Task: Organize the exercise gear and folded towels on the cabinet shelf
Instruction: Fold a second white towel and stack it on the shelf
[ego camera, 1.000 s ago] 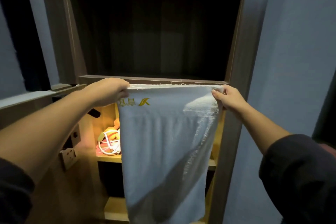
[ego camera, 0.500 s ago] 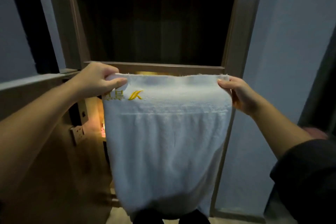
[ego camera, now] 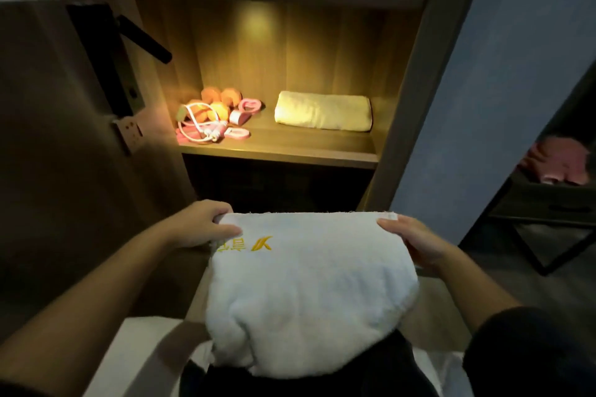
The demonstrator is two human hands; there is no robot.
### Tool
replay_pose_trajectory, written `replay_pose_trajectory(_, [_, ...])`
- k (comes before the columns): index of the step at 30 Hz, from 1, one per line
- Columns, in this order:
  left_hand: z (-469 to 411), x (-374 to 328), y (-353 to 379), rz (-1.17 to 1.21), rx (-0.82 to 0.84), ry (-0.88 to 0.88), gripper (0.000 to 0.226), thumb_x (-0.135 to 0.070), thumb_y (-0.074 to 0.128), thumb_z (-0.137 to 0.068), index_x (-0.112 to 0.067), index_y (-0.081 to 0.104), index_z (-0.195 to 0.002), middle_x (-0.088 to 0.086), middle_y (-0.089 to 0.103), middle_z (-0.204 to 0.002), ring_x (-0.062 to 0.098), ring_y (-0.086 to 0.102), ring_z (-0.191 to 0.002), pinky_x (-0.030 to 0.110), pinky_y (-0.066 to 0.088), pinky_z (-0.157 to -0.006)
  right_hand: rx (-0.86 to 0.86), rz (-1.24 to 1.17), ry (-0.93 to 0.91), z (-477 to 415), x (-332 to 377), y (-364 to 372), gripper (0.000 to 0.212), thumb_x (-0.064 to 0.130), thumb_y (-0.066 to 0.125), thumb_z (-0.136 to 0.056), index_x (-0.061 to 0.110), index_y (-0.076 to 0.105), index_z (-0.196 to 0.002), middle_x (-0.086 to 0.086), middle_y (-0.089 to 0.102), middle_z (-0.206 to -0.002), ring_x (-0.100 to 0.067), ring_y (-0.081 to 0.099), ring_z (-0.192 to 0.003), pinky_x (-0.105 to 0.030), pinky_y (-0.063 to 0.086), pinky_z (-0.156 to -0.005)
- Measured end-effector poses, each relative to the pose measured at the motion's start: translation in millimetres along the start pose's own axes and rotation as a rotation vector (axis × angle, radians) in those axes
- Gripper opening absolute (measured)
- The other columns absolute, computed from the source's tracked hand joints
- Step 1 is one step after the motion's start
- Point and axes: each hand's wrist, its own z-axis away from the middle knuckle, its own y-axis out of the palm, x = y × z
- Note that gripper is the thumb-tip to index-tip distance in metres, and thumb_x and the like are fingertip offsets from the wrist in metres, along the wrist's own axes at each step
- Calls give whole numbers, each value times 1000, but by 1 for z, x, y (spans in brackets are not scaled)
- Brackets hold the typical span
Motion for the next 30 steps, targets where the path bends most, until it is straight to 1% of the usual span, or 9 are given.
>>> replay_pose_trajectory(5, [-10, 19, 54, 120, -104, -126, 17, -19, 74, -85, -19, 57, -79, 0, 60, -80, 21, 59, -76, 25, 43, -64, -145, 38, 68, -16, -36, 9, 26, 26, 60, -95, 20, 63, -120, -7, 68, -120, -26, 65, -106, -41, 53, -87])
replay_pose_trajectory(7, [-13, 21, 68, 252, -163, -208, 14, -17, 72, -86, -15, 60, -91, 0, 62, -87, 20, 61, -82, 22, 46, -66, -148, 60, 119, -21, -41, 9, 26, 29, 59, -94, 23, 61, -119, -4, 65, -121, -25, 63, -106, -39, 52, -83])
replay_pose_trajectory(10, [-17, 21, 86, 385, -217, -397, 23, -19, 70, -88, -15, 57, -107, 3, 62, -101, 20, 62, -93, 33, 51, -75, -140, 75, 217, -26, -45, 11, 31, 29, 59, -94, 21, 57, -124, -6, 63, -122, -29, 60, -109, -46, 49, -95])
replay_pose_trajectory(13, [-21, 20, 93, 421, -288, -426, 24, -17, 68, -89, -17, 57, -111, 3, 61, -105, 20, 61, -94, 28, 50, -67, -158, 88, 213, -28, -45, 14, 30, 28, 58, -95, 24, 55, -124, -2, 63, -119, -28, 60, -108, -44, 50, -91])
replay_pose_trajectory(18, [-17, 16, 80, 317, -324, -249, 15, -16, 71, -87, -21, 60, -94, -1, 66, -92, 17, 63, -85, 32, 52, -69, -135, 90, 39, -22, -36, 12, 20, 23, 59, -95, 37, 58, -109, 7, 65, -111, -20, 62, -102, -33, 52, -74])
replay_pose_trajectory(21, [-9, 18, 67, -56, -319, 7, 20, -14, 75, -83, -24, 59, -88, -10, 60, -92, 9, 55, -84, 18, 42, -68, -134, 169, -105, -18, -31, 14, 24, 6, 61, -93, 30, 62, -95, 3, 68, -96, -16, 65, -86, -21, 52, -63])
replay_pose_trajectory(23, [-4, 22, 62, -335, -312, 209, 23, -8, 78, -78, -22, 61, -85, -7, 60, -91, 11, 52, -86, 14, 34, -73, -186, 271, -210, -18, -34, 20, 42, -11, 56, -88, 30, 60, -81, 2, 68, -91, -5, 61, -71, -12, 46, -53])
replay_pose_trajectory(27, [9, 29, 74, -476, -364, 370, 27, -8, 84, -68, -19, 62, -81, -2, 60, -86, 14, 49, -88, 25, 35, -84, -287, 481, -367, -14, -58, 32, 58, -19, 49, -79, 38, 52, -77, 11, 66, -94, -7, 59, -86, -20, 48, -69])
replay_pose_trajectory(30, [16, 34, 91, -515, -453, 472, 12, -17, 77, -75, -16, 65, -75, 2, 63, -81, 17, 51, -86, 30, 33, -86, -367, 568, -423, -11, -74, 36, 61, -22, 47, -75, 39, 45, -79, 19, 59, -99, -2, 55, -92, -22, 45, -73])
